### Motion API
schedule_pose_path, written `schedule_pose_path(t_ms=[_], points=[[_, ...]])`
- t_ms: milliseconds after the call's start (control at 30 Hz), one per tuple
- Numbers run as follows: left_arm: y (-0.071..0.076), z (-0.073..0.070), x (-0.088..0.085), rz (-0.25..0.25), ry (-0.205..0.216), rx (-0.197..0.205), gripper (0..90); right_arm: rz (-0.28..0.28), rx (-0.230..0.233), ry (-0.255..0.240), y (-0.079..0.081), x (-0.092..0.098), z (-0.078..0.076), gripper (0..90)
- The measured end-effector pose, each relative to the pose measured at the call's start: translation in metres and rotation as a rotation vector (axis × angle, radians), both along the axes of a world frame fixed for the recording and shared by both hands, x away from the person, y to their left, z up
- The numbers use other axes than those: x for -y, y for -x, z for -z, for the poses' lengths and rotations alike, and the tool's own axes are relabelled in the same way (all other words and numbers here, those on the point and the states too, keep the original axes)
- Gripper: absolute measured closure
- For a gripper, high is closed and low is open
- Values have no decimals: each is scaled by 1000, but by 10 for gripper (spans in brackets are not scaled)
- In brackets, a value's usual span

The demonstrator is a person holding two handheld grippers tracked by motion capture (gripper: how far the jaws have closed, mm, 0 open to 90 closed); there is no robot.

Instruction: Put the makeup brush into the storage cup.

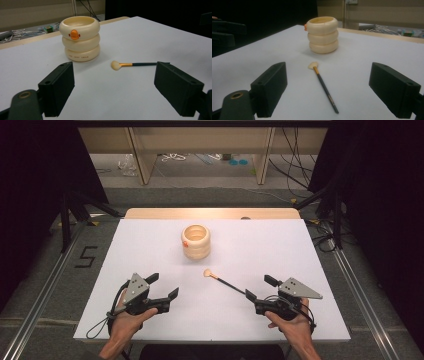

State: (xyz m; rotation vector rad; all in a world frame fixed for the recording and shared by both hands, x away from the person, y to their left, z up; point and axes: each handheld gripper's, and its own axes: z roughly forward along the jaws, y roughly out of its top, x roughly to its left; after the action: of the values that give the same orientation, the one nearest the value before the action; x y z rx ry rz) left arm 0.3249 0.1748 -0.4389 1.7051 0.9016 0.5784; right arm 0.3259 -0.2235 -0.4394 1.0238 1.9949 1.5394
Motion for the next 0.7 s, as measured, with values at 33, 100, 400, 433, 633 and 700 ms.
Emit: schedule_pose_path(t_ms=[33,100,400,433,633,700], points=[[0,0,0,-1,1,-1,162,3,-13,4,1,-1,0,159],[0,0,0,-1,0,0,162,-6,-1,9,0,-1,0,159],[-1,0,-1,0,-9,5,162,-27,11,67,-7,-3,-3,163],[-1,0,-1,0,-9,5,162,-29,15,68,-9,-3,-4,163],[-1,0,-2,-11,-2,-1,162,-56,-29,114,-17,-6,-9,163],[-1,0,-1,-13,5,-5,162,-68,-43,152,-20,-7,-13,164]])
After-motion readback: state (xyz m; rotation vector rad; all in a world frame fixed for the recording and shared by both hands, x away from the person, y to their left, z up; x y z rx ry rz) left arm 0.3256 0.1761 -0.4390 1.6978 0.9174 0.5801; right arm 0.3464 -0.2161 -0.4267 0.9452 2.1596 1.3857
